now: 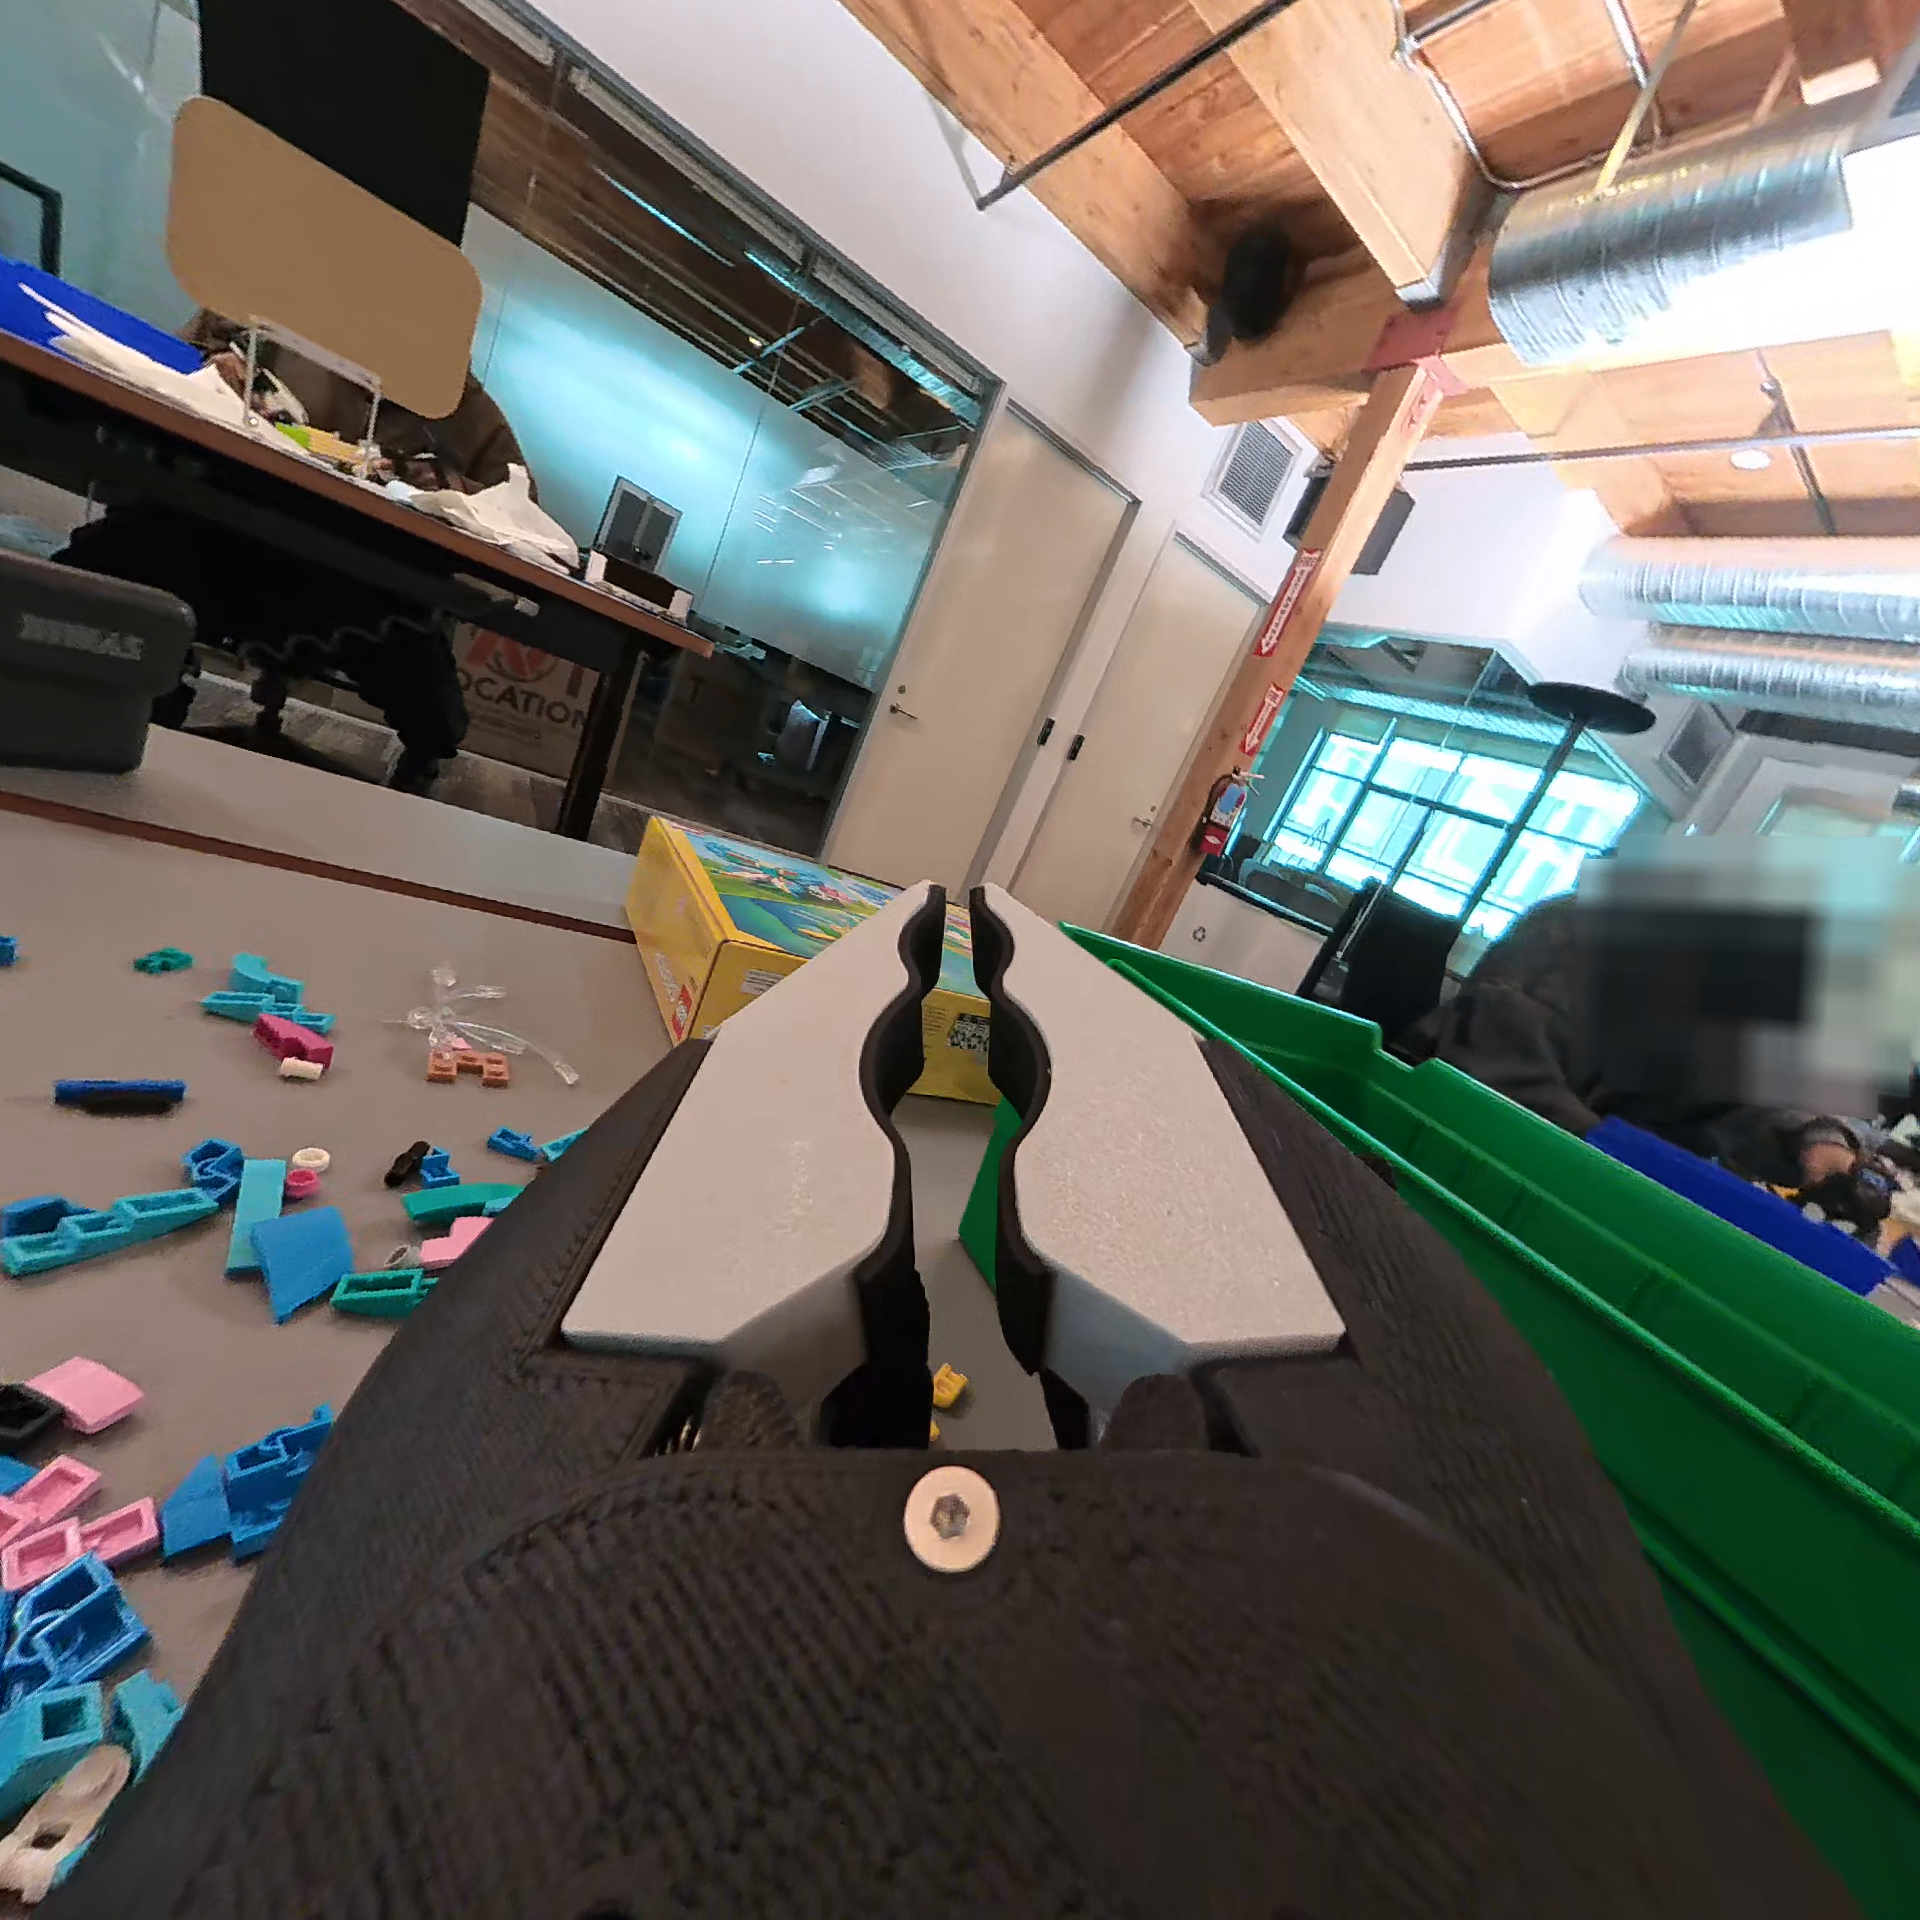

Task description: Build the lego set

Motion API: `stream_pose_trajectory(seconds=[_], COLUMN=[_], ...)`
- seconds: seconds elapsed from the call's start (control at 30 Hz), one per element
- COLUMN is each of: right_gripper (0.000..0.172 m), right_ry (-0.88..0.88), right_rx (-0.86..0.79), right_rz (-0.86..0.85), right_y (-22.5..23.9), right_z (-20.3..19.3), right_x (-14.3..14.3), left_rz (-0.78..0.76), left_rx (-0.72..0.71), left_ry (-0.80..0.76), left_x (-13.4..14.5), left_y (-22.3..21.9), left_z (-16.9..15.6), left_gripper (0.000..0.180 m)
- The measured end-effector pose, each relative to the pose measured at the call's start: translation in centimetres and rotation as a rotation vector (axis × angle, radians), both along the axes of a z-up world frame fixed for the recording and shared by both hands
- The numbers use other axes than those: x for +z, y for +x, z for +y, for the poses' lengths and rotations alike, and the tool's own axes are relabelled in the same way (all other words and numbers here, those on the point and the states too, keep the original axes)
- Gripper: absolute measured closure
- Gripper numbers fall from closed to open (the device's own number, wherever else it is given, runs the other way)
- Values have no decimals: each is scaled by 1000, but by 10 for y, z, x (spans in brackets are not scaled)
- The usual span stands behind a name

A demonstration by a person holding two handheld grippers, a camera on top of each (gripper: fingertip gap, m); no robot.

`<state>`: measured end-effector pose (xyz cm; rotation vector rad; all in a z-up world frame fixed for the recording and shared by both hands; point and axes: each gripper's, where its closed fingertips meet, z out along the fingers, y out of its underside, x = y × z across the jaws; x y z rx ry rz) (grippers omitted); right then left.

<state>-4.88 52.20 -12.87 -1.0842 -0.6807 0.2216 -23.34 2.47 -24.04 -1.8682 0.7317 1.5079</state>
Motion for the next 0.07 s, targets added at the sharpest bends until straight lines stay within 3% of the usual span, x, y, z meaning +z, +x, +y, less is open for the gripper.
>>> stream_pose_trajectory(seconds=[0.07], right_gripper=[168], right_ry=[10], right_rx=[6], right_rz=[-15], right_y=[-3], right_z=[-2], right_x=[0], left_rz=[-2], left_rx=[-1], left_ry=[1], left_x=[0], left_y=[0], left_z=[0], left_gripper=[175])
